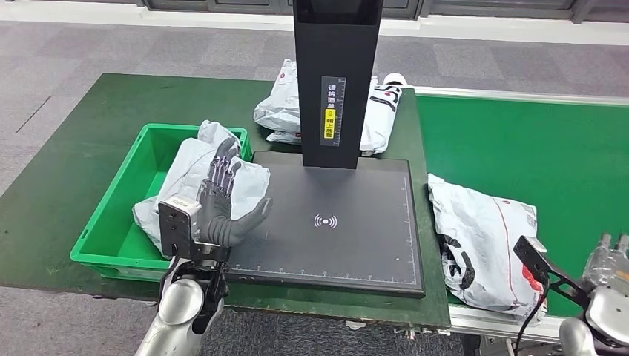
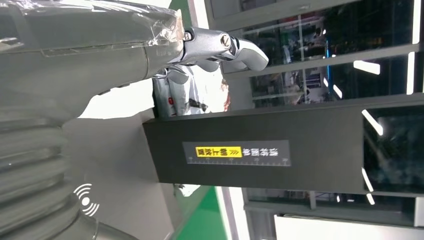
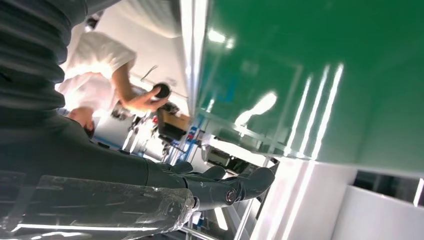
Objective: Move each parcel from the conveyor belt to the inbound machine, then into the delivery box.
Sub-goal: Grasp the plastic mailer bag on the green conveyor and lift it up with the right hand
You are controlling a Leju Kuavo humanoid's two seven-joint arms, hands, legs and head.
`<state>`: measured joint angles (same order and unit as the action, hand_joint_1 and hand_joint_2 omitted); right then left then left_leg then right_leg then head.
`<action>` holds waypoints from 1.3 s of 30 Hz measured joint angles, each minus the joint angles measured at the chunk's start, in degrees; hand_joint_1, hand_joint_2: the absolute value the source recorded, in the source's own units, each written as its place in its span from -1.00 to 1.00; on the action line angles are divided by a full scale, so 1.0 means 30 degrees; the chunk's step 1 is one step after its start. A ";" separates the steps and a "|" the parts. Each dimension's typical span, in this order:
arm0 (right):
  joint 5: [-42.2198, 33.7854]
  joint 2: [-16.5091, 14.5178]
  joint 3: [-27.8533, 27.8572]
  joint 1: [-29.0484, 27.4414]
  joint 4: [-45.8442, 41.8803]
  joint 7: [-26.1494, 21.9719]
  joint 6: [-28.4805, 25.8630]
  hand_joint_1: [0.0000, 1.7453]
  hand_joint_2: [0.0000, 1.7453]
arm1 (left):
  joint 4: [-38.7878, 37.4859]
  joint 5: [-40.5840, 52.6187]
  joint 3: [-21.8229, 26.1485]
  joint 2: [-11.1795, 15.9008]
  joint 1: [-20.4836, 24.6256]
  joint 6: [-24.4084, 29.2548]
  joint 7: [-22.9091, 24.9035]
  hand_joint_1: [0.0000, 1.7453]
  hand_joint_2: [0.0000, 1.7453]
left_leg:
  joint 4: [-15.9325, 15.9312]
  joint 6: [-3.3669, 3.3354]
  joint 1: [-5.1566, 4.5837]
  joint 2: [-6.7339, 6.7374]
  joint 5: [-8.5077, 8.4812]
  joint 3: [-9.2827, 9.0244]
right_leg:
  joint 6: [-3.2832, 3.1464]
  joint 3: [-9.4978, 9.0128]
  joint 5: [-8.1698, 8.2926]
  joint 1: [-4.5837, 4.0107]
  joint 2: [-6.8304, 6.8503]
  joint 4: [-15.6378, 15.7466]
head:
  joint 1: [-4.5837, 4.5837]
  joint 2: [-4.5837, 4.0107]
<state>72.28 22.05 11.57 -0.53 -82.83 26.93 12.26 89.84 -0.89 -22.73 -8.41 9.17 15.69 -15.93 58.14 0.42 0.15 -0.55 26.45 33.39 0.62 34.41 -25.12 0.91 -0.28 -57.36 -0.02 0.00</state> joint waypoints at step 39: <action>-1.4836 -0.1804 -0.5933 0.1650 0.2304 -0.8276 0.2200 1.00 1.00 | -0.0257 0.0900 -0.0386 0.1299 0.0033 -0.0513 0.0284 -1.00 1.00 | -0.0006 0.0014 0.0014 0.0013 -0.0033 0.0013 | -0.0009 -0.0005 0.0007 -0.0011 0.0006 -0.0021 | -0.0007 0.0002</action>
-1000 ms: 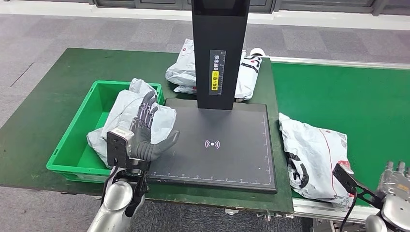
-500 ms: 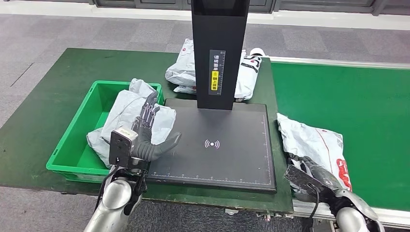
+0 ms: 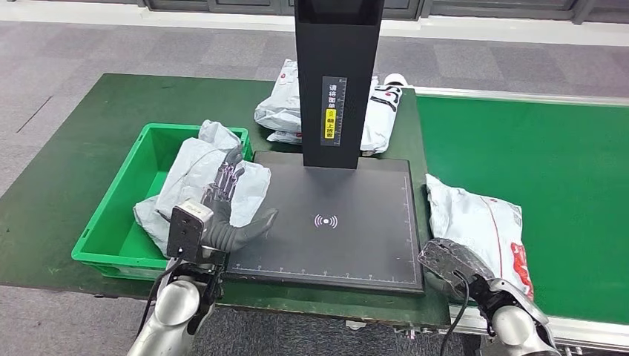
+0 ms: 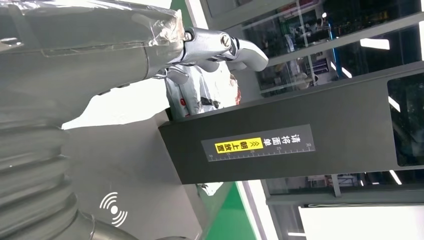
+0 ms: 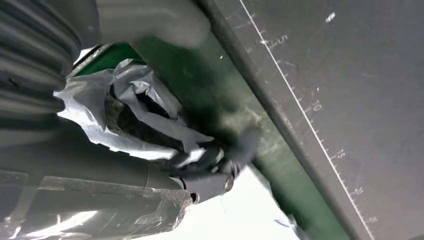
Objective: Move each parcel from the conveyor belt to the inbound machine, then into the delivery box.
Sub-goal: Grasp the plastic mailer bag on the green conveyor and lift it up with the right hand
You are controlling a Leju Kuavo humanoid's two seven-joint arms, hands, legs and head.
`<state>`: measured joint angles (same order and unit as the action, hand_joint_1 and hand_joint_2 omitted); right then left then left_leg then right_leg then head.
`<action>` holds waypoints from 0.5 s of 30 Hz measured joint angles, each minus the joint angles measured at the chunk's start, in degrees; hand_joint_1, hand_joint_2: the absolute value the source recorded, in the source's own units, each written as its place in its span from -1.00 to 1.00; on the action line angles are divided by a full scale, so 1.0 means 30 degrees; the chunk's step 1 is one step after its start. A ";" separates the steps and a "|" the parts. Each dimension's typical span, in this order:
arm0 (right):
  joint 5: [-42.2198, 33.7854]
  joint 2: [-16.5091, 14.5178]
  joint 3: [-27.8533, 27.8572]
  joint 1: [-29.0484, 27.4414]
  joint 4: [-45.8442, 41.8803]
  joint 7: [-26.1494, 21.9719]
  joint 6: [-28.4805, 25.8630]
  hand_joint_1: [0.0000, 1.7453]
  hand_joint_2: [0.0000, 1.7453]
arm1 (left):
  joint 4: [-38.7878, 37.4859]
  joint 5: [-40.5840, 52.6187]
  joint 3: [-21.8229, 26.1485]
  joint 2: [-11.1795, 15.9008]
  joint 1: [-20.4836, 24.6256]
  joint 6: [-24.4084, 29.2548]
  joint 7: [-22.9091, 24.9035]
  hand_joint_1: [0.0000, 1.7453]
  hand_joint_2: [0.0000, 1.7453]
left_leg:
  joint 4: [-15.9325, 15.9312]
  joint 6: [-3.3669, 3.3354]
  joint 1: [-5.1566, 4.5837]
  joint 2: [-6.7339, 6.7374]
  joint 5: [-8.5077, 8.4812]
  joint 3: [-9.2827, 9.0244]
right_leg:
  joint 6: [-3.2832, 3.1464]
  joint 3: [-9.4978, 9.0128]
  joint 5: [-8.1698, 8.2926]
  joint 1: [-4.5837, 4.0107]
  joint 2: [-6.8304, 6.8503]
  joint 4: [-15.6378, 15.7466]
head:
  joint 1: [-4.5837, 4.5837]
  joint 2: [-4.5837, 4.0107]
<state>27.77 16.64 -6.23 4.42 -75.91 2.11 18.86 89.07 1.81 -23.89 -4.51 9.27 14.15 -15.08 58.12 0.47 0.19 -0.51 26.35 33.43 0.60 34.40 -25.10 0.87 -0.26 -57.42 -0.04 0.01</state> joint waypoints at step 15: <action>0.1157 -0.0104 -0.0004 0.0013 -0.0237 0.1862 -0.1940 -1.00 1.00 | 0.0295 0.0033 0.0000 0.0268 -0.0523 0.0359 -0.0005 -1.00 1.00 | 0.0001 0.0002 -0.0001 -0.0003 -0.0002 0.0001 | 0.0000 0.0000 0.0000 0.0002 0.0001 0.0000 | 0.0000 0.0004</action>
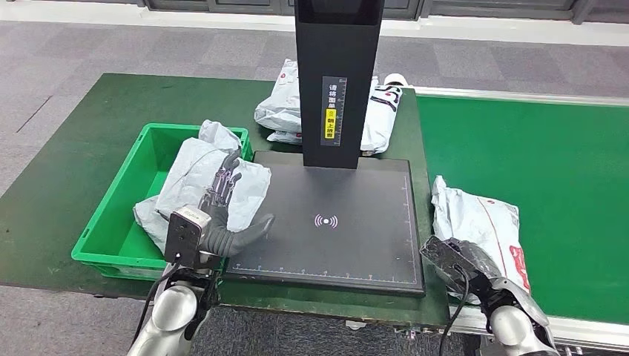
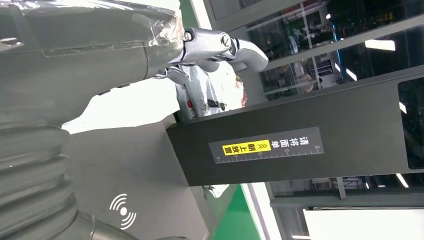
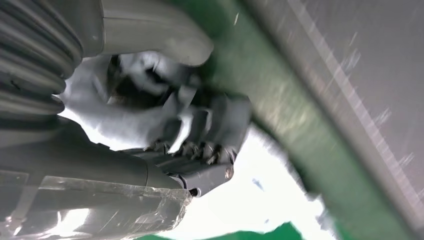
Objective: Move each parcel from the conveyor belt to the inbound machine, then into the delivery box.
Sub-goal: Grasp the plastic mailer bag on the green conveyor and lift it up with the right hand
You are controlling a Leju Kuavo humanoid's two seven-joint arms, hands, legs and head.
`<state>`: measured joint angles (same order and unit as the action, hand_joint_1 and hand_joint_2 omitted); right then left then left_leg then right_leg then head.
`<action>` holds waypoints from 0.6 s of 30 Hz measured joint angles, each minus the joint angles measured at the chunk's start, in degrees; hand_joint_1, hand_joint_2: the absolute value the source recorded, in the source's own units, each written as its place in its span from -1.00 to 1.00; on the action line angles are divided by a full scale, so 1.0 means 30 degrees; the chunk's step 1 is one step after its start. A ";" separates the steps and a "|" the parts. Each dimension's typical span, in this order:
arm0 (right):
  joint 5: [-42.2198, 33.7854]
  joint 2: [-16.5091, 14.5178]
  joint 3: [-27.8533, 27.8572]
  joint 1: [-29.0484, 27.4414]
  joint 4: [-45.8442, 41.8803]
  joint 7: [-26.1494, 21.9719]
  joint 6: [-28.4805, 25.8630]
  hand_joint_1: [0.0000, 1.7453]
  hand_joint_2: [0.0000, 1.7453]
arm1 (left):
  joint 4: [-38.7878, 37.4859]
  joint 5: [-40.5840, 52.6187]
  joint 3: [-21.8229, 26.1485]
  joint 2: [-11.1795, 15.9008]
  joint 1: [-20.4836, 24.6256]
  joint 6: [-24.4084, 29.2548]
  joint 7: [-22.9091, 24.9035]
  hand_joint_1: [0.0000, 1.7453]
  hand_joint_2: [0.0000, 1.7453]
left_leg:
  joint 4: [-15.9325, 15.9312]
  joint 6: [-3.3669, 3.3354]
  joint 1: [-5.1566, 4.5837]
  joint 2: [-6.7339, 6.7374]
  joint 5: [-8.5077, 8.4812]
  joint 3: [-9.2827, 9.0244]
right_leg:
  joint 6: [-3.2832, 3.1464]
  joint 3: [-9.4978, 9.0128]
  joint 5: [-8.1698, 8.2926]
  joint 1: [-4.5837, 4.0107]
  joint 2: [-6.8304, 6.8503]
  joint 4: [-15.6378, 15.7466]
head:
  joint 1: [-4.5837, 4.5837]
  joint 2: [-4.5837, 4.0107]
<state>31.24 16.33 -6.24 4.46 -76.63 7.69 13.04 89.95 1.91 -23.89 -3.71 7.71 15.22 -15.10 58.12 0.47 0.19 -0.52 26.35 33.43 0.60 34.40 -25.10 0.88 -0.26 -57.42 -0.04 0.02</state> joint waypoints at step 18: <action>0.4200 0.0171 0.1395 -0.0466 -0.1910 0.2785 -0.2014 -1.00 1.00 | 0.0601 0.0391 0.0000 0.0071 -0.0645 0.0304 0.0122 -1.00 1.00 | 0.0004 -0.0001 -0.0003 0.0009 0.0000 -0.0009 | 0.0001 0.0004 0.0002 0.0001 -0.0004 0.0007 | 0.0000 0.0000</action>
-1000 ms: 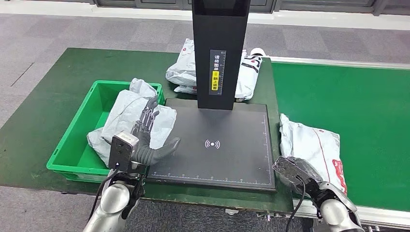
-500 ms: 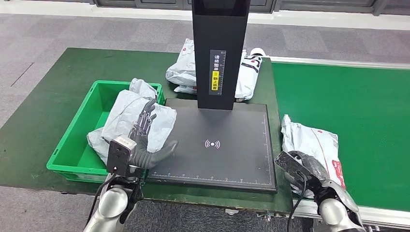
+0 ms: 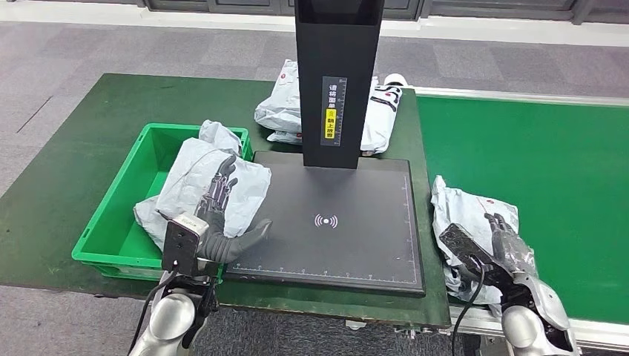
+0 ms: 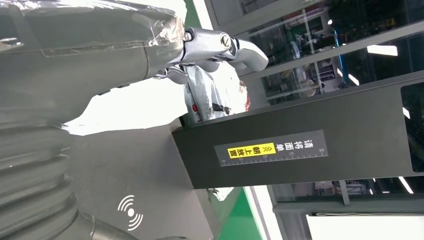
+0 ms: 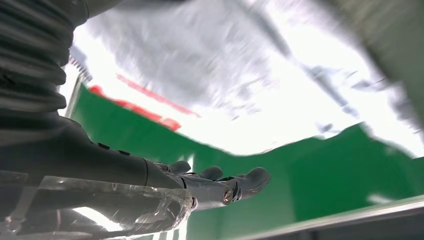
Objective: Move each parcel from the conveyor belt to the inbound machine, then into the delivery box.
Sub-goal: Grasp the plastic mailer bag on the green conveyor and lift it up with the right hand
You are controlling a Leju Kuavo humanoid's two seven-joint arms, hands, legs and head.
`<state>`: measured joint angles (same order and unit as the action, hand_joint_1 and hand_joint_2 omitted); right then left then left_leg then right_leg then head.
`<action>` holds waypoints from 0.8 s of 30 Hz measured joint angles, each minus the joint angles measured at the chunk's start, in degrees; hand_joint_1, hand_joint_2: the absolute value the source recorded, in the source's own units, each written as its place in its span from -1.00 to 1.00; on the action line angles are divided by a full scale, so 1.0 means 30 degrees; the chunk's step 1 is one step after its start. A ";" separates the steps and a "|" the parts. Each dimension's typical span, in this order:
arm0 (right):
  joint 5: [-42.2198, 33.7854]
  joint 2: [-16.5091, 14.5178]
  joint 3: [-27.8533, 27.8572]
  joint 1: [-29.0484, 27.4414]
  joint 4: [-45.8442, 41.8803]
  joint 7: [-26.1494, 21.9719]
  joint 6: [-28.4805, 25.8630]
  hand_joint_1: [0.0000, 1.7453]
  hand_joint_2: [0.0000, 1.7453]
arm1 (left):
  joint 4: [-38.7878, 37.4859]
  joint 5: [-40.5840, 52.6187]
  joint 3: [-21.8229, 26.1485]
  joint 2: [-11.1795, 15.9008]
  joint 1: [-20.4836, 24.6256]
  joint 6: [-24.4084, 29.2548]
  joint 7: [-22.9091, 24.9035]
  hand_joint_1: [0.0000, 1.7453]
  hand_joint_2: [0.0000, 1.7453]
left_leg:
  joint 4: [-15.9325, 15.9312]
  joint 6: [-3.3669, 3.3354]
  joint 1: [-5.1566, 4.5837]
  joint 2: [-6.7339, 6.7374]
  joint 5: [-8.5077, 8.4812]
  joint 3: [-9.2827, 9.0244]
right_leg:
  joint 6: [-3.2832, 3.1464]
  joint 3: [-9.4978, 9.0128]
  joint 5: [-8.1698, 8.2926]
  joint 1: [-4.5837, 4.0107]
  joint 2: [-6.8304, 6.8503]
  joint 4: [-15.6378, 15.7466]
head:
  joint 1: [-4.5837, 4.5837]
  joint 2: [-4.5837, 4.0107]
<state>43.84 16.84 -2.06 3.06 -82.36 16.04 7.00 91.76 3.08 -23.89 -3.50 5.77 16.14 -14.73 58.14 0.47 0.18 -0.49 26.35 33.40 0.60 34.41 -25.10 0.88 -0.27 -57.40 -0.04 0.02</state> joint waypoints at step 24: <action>0.5112 0.0321 -0.0009 -0.1065 0.0546 0.1749 0.2721 -1.00 1.00 | -0.0359 0.0013 0.0000 -0.0102 0.0408 -0.0373 0.0168 -1.00 1.00 | -0.0002 0.0000 0.0001 0.0006 0.0002 0.0007 | 0.0000 0.0000 0.0000 -0.0001 0.0000 0.0000 | 0.0000 -0.0001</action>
<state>59.18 17.80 -2.08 -0.13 -80.72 21.29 15.16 90.68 3.12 -23.89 -3.80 7.00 15.02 -14.23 58.13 0.47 0.18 -0.47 26.35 33.43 0.60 34.41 -25.10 0.88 -0.27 -57.40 -0.04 0.01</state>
